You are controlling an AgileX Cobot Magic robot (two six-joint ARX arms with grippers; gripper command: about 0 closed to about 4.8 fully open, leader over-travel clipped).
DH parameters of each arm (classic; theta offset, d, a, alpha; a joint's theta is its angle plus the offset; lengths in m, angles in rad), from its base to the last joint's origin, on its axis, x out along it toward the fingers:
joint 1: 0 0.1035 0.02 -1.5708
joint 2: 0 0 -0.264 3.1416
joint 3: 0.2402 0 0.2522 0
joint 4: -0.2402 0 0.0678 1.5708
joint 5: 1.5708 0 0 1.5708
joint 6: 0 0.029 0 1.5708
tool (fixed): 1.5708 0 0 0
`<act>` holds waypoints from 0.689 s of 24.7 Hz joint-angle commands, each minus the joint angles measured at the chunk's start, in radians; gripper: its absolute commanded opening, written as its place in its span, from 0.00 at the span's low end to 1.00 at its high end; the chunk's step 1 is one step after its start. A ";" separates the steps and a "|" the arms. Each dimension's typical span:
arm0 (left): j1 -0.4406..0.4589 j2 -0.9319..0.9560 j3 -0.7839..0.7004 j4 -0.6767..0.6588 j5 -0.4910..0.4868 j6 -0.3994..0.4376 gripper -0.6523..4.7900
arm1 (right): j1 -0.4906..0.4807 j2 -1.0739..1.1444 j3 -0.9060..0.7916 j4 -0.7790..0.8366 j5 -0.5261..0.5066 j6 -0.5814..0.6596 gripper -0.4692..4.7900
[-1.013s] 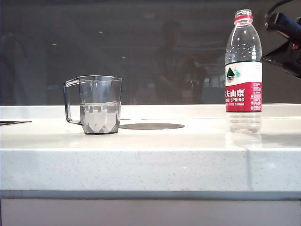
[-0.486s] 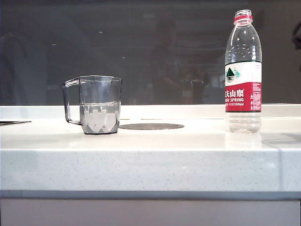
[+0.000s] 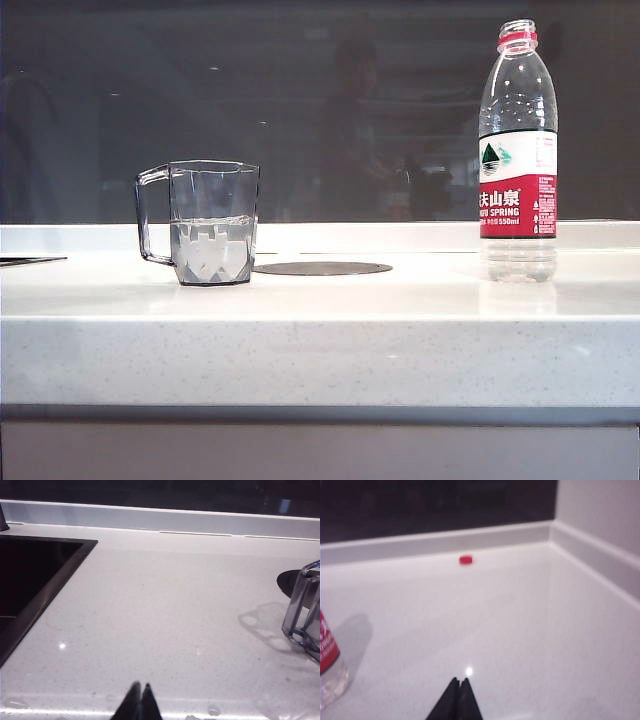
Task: Pick up the mineral water bottle on the table and pour water into the mug until it's half full.
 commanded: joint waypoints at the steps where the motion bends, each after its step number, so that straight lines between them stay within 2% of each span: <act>1: 0.002 0.001 0.003 0.008 0.002 0.002 0.11 | -0.040 -0.071 -0.003 -0.023 -0.080 -0.052 0.07; 6: 0.002 0.001 0.003 0.008 0.002 0.002 0.11 | -0.089 -0.120 -0.003 -0.032 -0.172 -0.066 0.07; 10: 0.002 0.001 0.003 0.008 0.002 0.002 0.11 | -0.089 -0.120 -0.003 -0.056 -0.232 -0.060 0.07; 17: 0.002 0.001 0.003 0.008 0.002 0.002 0.11 | -0.068 -0.120 -0.003 -0.082 -0.160 -0.027 0.07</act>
